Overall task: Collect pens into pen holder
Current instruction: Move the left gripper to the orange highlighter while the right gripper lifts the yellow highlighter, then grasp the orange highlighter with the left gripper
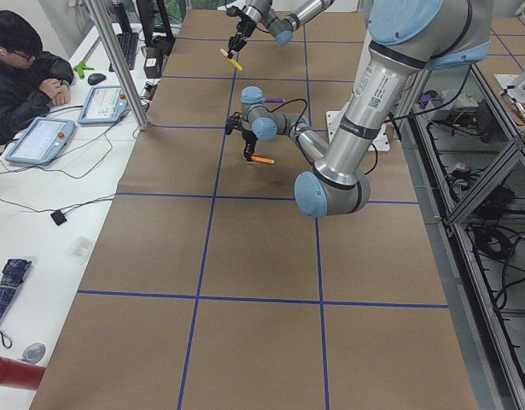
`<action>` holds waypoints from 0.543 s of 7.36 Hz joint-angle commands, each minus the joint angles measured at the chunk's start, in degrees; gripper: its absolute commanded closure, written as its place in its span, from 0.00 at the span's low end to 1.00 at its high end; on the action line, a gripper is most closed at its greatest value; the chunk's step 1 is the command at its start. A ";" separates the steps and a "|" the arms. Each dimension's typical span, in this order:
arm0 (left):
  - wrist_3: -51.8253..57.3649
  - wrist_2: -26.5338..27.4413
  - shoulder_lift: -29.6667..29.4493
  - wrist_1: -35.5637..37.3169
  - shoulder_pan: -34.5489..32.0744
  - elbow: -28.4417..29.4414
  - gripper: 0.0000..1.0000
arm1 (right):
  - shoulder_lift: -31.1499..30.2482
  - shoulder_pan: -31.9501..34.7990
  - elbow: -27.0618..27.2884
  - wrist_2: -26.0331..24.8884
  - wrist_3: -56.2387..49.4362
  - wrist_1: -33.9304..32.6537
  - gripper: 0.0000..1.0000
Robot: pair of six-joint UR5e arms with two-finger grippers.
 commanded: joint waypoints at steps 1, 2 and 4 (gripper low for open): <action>0.09 -0.71 0.19 0.13 0.00 0.00 0.47 | 0.04 -0.01 -0.02 0.00 0.00 0.00 1.00; 0.01 -0.71 0.19 0.13 0.00 0.00 0.47 | 0.21 -0.01 -0.02 0.00 0.00 0.00 1.00; 0.01 -0.71 0.19 0.13 0.08 0.09 0.50 | 0.21 -0.01 -0.02 0.00 0.00 0.00 1.00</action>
